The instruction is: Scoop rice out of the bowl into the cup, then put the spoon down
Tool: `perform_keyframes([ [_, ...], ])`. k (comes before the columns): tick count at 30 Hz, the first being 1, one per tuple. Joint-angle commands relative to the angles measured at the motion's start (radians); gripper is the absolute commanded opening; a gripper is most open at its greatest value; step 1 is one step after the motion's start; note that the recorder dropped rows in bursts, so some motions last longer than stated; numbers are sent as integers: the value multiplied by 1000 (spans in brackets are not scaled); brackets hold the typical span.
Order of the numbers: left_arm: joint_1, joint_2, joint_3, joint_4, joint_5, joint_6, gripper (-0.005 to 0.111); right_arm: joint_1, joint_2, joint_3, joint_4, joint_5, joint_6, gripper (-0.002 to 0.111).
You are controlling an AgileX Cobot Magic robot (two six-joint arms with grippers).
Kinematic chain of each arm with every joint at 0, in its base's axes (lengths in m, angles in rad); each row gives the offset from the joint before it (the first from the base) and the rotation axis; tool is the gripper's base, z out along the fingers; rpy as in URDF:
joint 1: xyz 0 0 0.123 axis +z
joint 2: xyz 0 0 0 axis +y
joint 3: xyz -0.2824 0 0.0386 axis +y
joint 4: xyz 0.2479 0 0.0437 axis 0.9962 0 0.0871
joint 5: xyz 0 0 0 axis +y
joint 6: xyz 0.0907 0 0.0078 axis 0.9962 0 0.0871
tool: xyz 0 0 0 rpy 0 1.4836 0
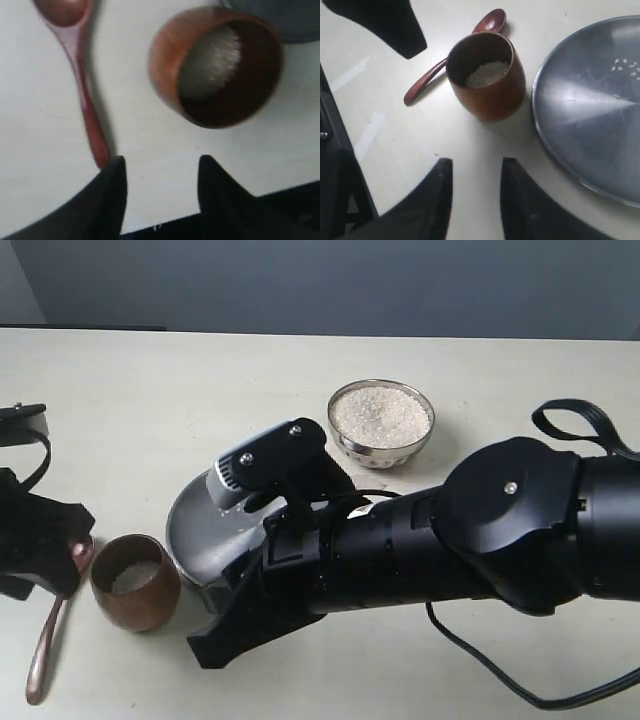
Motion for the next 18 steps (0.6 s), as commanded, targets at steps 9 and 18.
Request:
perform_keyframes([
  [9,-4,-424,60,-88,81,56,0,11,166,-27,11,11,-1,0],
  [18,-4,-700,67,-6,113,-44,0,100,337,-216,24,6,1,0],
])
